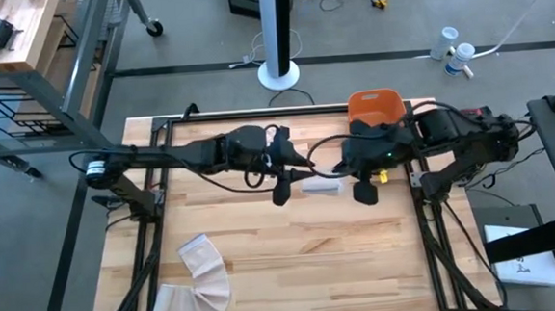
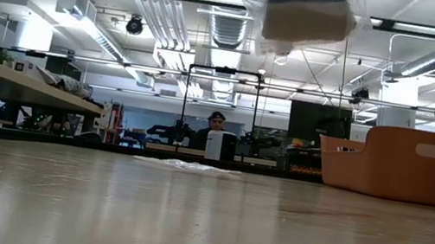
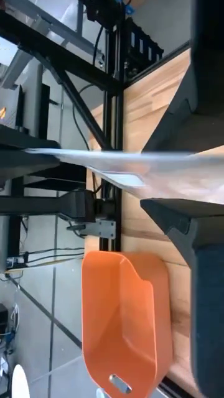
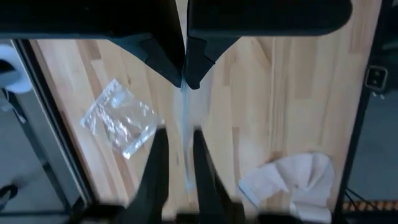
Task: Roll bandage
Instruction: Put the transparent zip bag into the orange bin
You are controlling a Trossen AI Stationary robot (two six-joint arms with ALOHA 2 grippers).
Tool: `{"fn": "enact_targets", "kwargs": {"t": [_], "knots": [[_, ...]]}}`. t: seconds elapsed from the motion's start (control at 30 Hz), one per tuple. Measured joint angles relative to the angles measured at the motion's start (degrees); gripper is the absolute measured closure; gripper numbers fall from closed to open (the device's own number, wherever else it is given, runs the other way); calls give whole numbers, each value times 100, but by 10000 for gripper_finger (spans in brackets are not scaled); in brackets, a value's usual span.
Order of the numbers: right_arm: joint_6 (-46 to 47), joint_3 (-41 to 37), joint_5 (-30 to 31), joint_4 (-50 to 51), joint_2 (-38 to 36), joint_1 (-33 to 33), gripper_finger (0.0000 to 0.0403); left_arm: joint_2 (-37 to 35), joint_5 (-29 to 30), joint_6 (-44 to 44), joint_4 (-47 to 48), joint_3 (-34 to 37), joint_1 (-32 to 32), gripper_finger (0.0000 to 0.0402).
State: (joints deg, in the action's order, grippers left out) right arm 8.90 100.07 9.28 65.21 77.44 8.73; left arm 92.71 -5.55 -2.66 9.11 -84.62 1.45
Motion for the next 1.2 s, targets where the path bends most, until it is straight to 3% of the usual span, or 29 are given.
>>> {"fn": "enact_targets", "kwargs": {"t": [0.13, 0.27, 0.33, 0.47, 0.6, 0.77, 1.03, 1.2], "knots": [[-1, 2, -24, -31, -13, 0, 403, 111, -1, -2, 64, 1, 0, 321], [359, 2, -3, 74, -12, -7, 401, 94, -7, -3, 223, 0, 11, 382], [690, 2, 11, 159, -11, -76, 388, 61, -11, -16, 507, 0, 18, 394], [1220, 2, 88, 759, -49, -254, 325, -69, 69, 0, 1220, 0, 50, 400], [1705, -34, 566, 1836, -45, -359, 243, -276, 228, 0, 2110, 0, 117, 401], [2065, -798, 1180, 2339, -155, -681, 171, -480, 582, 4, 2928, 0, 133, 401], [1990, -2808, -117, 1116, -233, -1927, 159, -734, 661, -2, 3106, 0, 144, 401], [1994, -3348, -342, 735, -198, -2594, 172, -818, 663, -20, 3144, 0, 144, 401]]}}
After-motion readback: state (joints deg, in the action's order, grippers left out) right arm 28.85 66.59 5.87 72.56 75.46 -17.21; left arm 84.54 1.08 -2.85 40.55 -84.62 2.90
